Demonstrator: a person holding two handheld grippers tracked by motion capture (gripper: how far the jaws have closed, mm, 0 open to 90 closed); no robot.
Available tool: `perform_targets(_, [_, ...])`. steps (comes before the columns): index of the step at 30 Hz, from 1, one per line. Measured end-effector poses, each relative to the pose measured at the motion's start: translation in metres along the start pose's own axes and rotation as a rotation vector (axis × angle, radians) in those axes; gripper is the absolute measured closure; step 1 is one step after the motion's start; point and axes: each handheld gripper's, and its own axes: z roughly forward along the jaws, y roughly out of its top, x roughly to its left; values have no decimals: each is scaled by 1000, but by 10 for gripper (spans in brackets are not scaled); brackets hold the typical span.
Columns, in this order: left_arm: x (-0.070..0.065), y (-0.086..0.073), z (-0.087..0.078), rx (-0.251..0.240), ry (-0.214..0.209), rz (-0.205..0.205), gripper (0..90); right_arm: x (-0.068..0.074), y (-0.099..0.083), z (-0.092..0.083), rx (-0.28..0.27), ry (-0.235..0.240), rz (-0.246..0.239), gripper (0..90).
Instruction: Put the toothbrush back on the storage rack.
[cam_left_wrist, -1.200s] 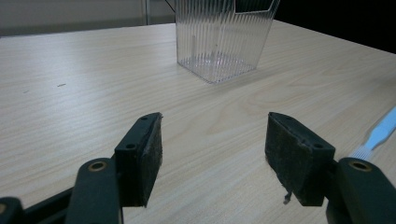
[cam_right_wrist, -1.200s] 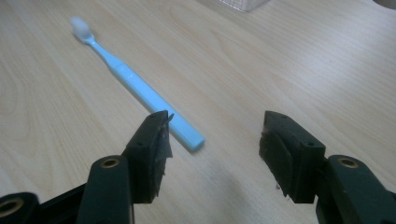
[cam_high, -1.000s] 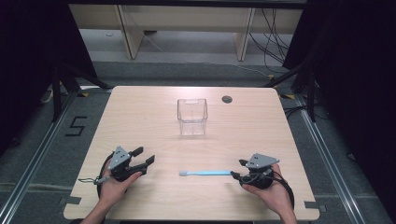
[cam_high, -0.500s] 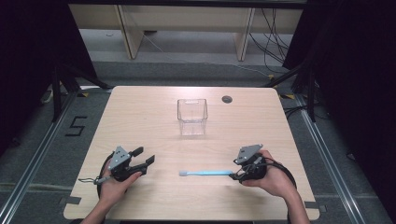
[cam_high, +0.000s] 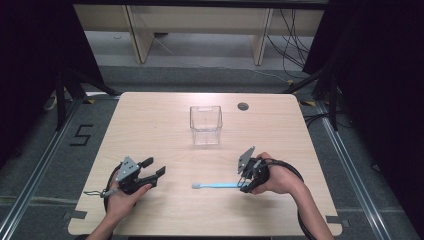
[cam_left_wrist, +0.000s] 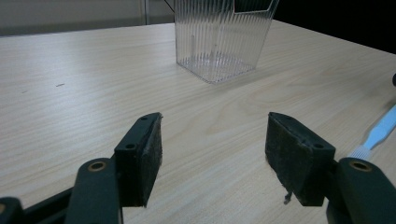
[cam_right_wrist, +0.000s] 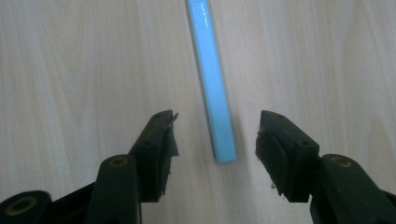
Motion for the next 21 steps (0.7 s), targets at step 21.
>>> perform_targets(21, [0, 0, 0, 0, -2, 0, 362, -6, 32, 18, 210, 41, -110, 660])
